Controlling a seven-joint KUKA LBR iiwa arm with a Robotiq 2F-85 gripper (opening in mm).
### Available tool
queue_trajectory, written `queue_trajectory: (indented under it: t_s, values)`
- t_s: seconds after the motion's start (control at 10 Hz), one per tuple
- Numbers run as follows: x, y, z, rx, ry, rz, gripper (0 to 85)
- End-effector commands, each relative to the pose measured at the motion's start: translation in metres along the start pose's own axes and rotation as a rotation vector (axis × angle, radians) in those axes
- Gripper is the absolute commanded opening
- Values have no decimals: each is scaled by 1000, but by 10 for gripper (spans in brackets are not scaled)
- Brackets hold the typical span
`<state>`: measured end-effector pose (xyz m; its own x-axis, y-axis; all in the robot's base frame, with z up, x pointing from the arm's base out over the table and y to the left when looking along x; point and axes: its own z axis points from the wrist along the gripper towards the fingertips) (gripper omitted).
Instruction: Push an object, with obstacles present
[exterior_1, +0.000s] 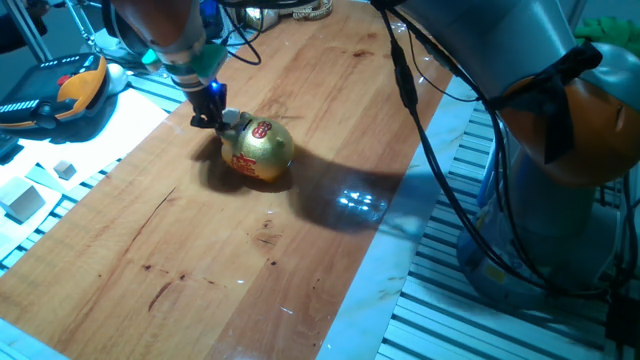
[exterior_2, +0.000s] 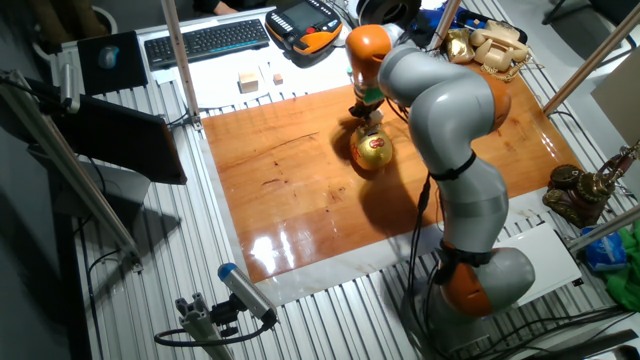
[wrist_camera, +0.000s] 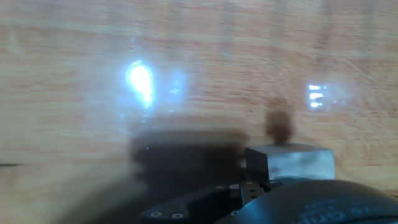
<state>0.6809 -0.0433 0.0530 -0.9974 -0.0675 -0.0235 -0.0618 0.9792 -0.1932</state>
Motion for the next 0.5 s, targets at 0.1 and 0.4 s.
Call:
queue_trajectory:
  t_s: [0.1, 0.4]
  values:
    - [0, -14, -1, 2, -1, 8, 0]
    - [3, -22, 2, 10, -3, 17, 0]
